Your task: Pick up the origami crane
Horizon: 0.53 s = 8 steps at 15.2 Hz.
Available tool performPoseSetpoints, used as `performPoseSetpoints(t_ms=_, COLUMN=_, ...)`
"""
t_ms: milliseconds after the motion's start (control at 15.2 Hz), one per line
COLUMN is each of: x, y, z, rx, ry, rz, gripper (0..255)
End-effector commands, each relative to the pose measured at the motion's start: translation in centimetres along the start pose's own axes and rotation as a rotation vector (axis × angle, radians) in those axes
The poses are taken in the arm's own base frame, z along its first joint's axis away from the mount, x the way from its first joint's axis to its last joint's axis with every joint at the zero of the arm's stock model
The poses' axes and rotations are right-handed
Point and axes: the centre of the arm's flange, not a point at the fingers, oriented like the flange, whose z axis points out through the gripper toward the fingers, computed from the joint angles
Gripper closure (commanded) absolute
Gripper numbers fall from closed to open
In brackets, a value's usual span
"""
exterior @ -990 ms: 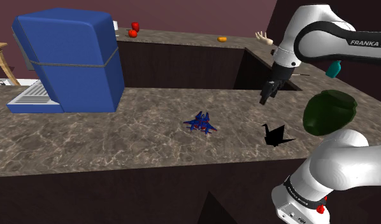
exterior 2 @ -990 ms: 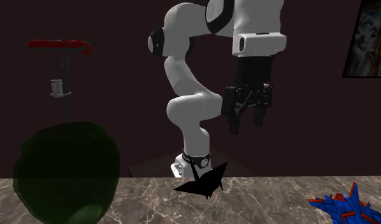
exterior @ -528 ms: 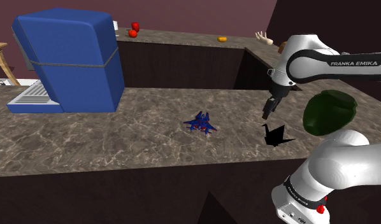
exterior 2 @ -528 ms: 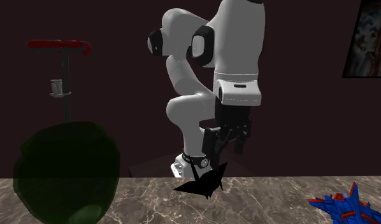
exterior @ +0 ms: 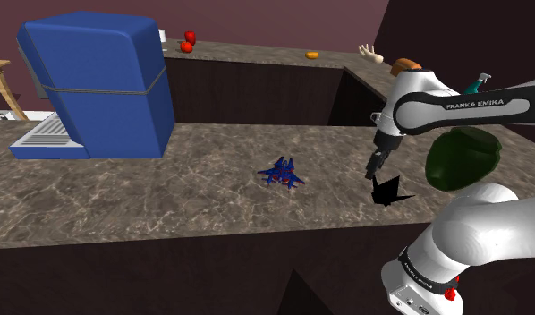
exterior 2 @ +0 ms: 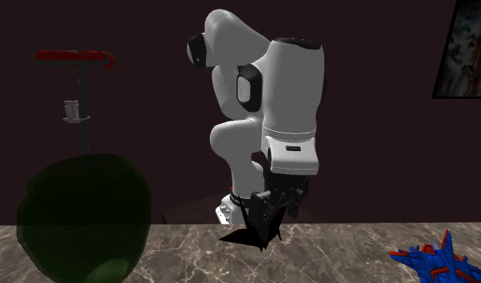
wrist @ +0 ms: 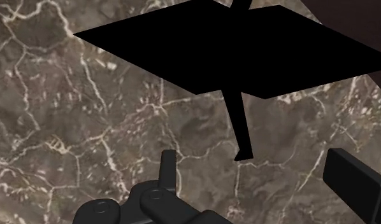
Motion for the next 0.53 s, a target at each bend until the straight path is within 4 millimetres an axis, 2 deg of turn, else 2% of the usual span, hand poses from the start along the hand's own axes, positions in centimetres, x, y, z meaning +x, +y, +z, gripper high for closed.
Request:
performPoseSetpoints(t_ms=0, x=-0.06, y=0.03, z=0.90, rx=0.000, ry=0.001, rz=0.000, gripper=0)
performPoseSetpoints(t_ms=132, x=-0.06, y=0.03, z=0.90, rx=0.000, ry=0.001, rz=0.000, gripper=0)
performPoseSetpoints(t_ms=198, x=-0.07, y=0.03, z=0.82, rx=0.000, ry=0.001, rz=0.000, gripper=255)
performPoseSetpoints(t_ms=462, x=-0.07, y=0.03, z=0.82, rx=0.000, ry=0.001, rz=0.000, gripper=255)
